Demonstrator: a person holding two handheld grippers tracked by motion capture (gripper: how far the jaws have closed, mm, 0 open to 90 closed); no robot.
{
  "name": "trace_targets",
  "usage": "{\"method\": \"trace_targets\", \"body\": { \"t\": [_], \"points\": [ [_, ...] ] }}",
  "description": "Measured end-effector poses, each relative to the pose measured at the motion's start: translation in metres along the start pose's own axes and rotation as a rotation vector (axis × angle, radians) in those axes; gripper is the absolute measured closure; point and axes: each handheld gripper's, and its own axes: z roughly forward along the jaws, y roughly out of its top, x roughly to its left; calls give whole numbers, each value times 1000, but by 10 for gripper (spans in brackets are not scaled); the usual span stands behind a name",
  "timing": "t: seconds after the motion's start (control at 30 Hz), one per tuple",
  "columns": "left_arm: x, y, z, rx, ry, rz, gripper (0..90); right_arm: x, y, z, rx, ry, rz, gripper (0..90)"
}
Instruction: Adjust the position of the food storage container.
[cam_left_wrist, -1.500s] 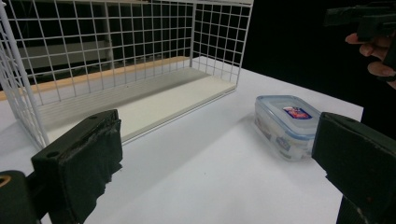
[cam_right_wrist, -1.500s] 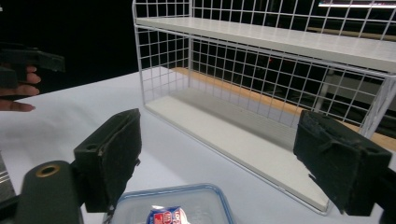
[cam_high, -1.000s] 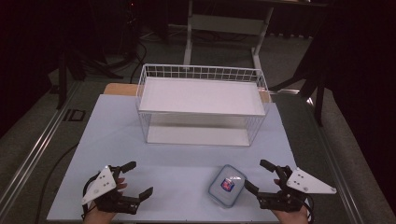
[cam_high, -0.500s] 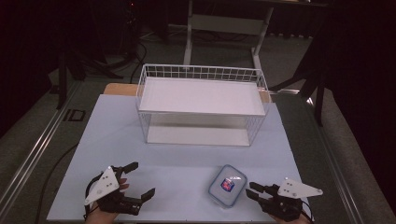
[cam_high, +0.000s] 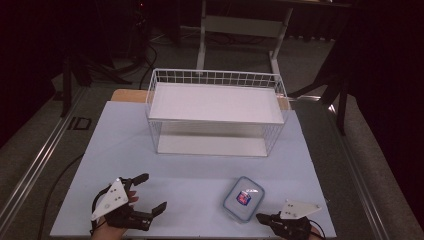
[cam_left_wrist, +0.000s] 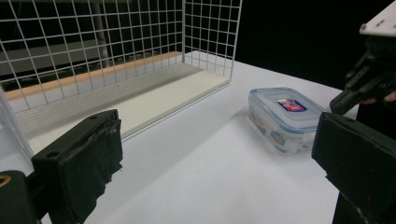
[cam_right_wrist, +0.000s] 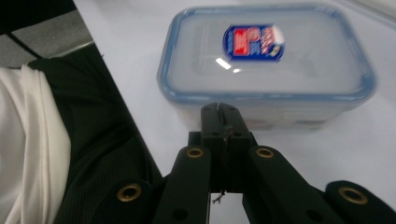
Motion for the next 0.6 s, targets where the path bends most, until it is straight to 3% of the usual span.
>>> {"method": "trace_targets", "body": {
  "t": [0.3, 0.4, 0.6],
  "points": [
    [0, 0, 1, 3, -4, 5, 28, -1, 1, 16, 81, -30, -12, 900],
    [-1, 0, 1, 6, -5, 6, 28, -1, 5, 23, 84, -31, -35, 900],
    [-1, 0, 0, 7, -4, 12, 29, -4, 16, 42, 77, -19, -30, 900]
  ]
}}
